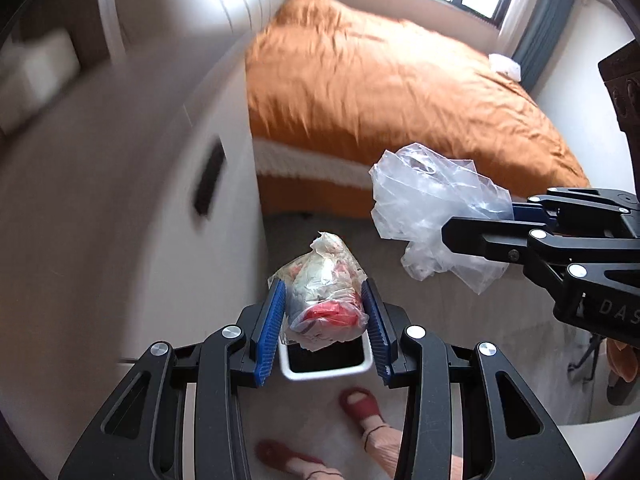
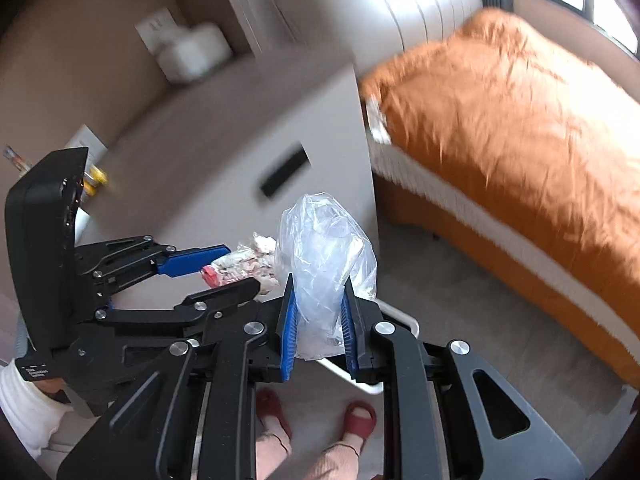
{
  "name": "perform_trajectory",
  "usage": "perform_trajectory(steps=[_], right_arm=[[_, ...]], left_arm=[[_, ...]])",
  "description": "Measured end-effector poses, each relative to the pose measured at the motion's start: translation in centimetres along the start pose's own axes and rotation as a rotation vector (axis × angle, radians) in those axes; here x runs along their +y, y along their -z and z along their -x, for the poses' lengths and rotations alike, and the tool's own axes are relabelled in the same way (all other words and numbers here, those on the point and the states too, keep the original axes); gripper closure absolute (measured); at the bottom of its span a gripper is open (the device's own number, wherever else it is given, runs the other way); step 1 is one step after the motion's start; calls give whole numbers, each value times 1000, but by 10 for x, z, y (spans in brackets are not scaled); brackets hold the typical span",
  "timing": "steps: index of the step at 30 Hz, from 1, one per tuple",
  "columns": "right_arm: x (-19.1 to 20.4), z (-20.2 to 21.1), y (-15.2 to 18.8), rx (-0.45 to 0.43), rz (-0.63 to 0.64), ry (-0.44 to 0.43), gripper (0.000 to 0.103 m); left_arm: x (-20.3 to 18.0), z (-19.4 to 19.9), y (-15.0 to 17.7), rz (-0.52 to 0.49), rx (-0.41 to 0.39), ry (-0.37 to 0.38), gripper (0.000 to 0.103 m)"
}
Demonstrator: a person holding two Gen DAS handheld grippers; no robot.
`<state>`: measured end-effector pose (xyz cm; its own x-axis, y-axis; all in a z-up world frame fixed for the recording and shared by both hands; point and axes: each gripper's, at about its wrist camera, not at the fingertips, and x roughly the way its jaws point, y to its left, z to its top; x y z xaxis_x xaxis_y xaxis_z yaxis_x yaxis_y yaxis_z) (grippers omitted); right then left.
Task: Collect trash
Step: 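Carry both held items down over the white trash bin, then open the left tool while the right tool opens, dropping both items into the bin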
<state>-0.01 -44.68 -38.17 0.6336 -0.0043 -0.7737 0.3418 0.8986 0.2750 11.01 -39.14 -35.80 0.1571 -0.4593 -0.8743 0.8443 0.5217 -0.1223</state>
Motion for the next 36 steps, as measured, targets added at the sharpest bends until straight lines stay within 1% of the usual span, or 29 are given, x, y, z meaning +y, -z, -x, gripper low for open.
perform_trajectory(steps=[3,4,9,11,13,15,17,18,19,20,22,25,27,31,33,36], right_arm=[[-23,-52,16,60,0,-5,82],[-32,-75,24,83,-1,-10,82],[-63,-162,56,161,0,-30,82],[-72,-195,69,193,3,-37,82],[-81,-225,82,207,5,-44,82],[-88,-247,94,225,3,-49,82],[-98,-271,107,248,-8,-62,72],[-102,-281,112,266,-20,-81,46],[-105,-287,116,270,-28,-90,38],[-109,-294,121,272,-29,-94,36],[-111,-303,126,292,-18,-87,22],[-114,-305,130,305,-25,-92,16],[-114,-299,128,300,-17,-83,13],[-111,-277,117,271,-12,-68,11],[-105,-255,106,251,-20,-68,9],[-96,-219,86,206,-28,-65,8]], left_arm=[[5,-52,21,31,43,20,64],[6,-72,29,37,60,27,64],[10,-163,67,32,117,38,64],[12,-196,80,32,136,35,64],[16,-228,94,40,156,37,64],[21,-258,110,45,173,31,64],[22,-277,120,58,186,35,63],[24,-287,126,63,197,39,55],[25,-296,130,65,212,46,40],[27,-302,135,64,219,49,6],[28,-312,143,47,232,23,5],[28,-317,146,31,250,-6,5],[30,-312,144,44,249,-5,5],[30,-291,129,82,233,-5,5],[27,-274,118,85,210,-7,5],[22,-237,96,89,164,9,5]])
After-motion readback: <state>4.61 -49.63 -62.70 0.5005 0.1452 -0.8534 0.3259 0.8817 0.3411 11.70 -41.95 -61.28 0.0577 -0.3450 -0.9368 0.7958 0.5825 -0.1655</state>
